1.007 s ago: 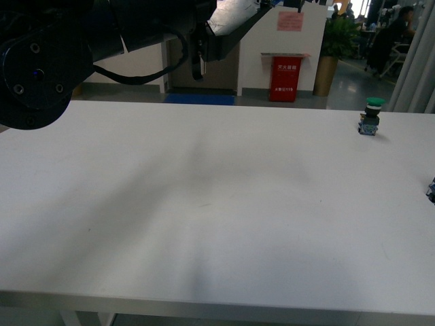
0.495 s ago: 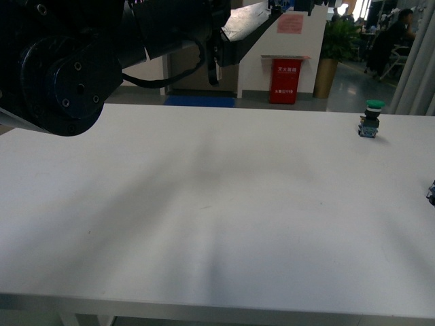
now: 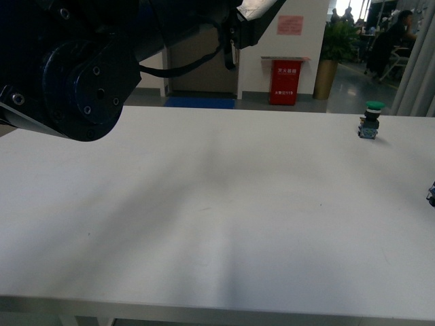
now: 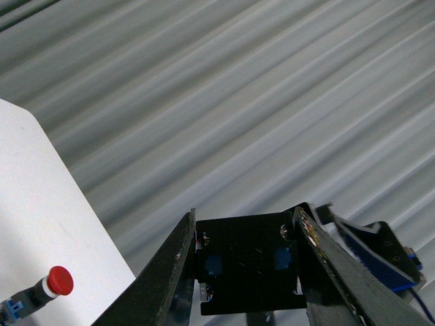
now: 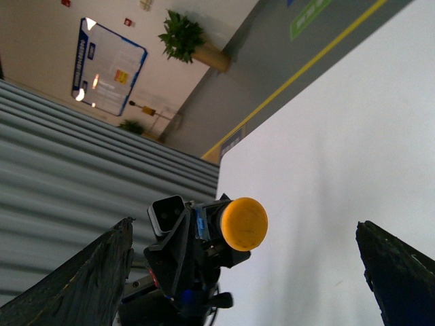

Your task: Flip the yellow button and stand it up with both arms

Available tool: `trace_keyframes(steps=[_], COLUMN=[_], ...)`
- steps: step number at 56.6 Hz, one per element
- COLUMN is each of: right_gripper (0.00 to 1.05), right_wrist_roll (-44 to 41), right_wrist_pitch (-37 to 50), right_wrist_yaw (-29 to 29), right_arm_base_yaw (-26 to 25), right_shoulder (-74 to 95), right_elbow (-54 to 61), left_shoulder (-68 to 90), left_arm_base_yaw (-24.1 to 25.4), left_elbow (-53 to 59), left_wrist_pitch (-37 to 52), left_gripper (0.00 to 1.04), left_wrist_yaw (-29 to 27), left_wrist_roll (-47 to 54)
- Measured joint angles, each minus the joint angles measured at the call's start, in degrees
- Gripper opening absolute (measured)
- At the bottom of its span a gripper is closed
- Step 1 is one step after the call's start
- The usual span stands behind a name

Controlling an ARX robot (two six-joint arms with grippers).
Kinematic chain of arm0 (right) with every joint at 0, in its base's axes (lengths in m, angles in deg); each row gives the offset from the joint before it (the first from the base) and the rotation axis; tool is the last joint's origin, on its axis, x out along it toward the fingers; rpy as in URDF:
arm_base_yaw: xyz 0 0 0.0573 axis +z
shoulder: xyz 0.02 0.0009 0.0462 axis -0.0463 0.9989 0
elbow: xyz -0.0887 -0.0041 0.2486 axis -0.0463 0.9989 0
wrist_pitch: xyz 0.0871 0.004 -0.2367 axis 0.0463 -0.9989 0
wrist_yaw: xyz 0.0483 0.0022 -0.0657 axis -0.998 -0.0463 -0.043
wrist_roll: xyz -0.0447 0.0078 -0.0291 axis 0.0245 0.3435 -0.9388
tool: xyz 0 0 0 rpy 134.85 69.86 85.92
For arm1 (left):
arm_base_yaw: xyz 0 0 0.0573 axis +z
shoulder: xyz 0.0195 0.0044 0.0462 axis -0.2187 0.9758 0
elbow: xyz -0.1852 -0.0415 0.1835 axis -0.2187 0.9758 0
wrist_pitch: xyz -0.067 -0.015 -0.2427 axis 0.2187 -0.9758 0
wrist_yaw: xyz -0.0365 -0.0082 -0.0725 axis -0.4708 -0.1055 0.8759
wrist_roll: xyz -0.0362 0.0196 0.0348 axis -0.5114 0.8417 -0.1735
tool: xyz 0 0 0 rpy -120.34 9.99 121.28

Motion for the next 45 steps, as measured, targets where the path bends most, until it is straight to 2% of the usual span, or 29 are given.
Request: trace_keyframes(steps=[2,8,15,22,33,45], right_gripper=[0.98,0.98,0.98,0.98,0.98,0.98], right_wrist_roll=[4.3,10.4,13.7,15.1,16.1,14.6], right_wrist_pitch=[2.6,8.0,11.3,12.5,14.2,13.9], right_wrist_yaw=[0.3,2.9,5.3,4.6,0.1,-3.0], right_arm_base_yaw=[1.3,4.4,6.8,6.4,2.3,2.6], right_shoulder=[1.4,5.5,9.0,10.7,9.9,7.9], right_elbow=[2.1,3.8,2.7,1.9,2.0,2.0], left_shoulder=[0.0,0.0,0.0,0.0,0.0,0.0], left_arm_base_yaw=[-0.6,-1.9,-2.2,-1.7,-1.1,-1.1], left_elbow=[0.3,1.7,1.9,2.3,2.6,2.6], left_wrist_pitch=[0.1,0.2,0.3,-0.1,-0.5,-0.3], left_gripper=[0.36,0.36,0.36,0.36,0.36,0.36], left_wrist_yaw=[-0.2,-0.9,-0.9,-0.9,-1.0,-1.6], left_wrist_roll=[-0.3,-0.4,-0.5,-0.4,-0.5,-0.5])
